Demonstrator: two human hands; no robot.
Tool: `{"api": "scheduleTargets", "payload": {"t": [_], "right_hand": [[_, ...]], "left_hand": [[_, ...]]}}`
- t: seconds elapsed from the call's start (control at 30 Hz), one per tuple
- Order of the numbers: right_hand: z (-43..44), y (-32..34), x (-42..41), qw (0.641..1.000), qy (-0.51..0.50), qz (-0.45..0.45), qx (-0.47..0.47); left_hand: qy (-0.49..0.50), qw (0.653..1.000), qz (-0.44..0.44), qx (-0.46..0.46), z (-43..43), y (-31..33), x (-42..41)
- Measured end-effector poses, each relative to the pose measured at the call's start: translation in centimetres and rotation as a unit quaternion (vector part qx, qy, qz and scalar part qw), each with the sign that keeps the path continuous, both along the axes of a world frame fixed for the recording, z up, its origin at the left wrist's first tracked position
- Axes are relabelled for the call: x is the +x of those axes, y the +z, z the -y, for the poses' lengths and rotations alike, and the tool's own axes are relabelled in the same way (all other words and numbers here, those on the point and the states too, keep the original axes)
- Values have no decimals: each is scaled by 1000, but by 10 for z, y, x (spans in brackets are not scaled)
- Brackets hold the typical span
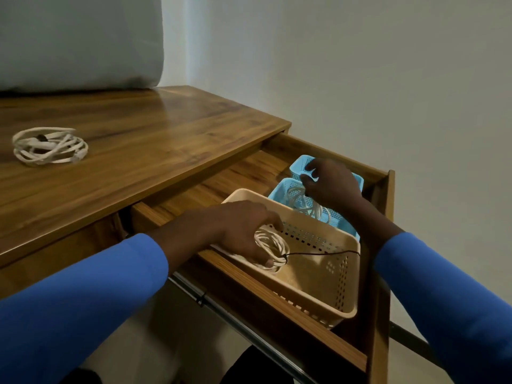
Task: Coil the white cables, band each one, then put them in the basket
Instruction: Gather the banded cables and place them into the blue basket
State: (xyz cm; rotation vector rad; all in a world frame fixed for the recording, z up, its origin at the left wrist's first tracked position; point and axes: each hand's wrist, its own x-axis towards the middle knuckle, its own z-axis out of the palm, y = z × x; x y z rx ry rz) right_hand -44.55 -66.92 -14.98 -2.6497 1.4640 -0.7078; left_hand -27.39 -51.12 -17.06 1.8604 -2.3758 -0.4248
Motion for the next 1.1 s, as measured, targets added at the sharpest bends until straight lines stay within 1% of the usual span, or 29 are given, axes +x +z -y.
{"api": "scheduleTargets", "payload": {"t": [0.13, 0.27, 0.33, 0.43, 0.5, 0.57, 0.67, 0.77, 0.83, 0.9, 0.97, 1.0, 1.07, 1.1], "right_hand": [[-42, 17, 40, 992, 117, 46, 7], [-90, 29, 93, 969, 224, 79, 71], [-110, 28, 123, 955, 266, 83, 99], [-135, 21, 169, 942, 305, 91, 105], [-148, 17, 195, 936, 323, 94, 102], [-157, 15, 217, 934, 330, 93, 99], [-162, 14, 236, 943, 311, 63, 96], [-158, 11, 244, 948, 290, 63, 114], [-154, 10, 244, 947, 276, 85, 142], [-152, 12, 241, 940, 262, 116, 185], [-152, 15, 238, 916, 250, 169, 263], [-153, 18, 235, 891, 246, 207, 322], [-154, 28, 227, 809, 234, 285, 457], [-154, 34, 222, 771, 228, 307, 509]], "left_hand": [[28, 995, -18, -99, -35, 30, 24], [106, 974, -22, -199, -82, 54, 76], [163, 952, -25, -258, -108, 64, 106], [277, 901, -16, -333, -140, 65, 156], [369, 867, -2, -335, -154, 60, 188], [422, 847, 18, -323, -163, 54, 214], [455, 848, 21, -270, -164, 45, 241], [442, 874, 4, -204, -157, 38, 257], [402, 892, 30, -206, -152, 35, 260], [370, 897, 54, -236, -147, 36, 259], [346, 896, 55, -271, -145, 35, 254], [331, 896, 46, -292, -145, 37, 249], [289, 896, 16, -336, -143, 41, 237], [264, 897, 1, -355, -141, 44, 228]]}}
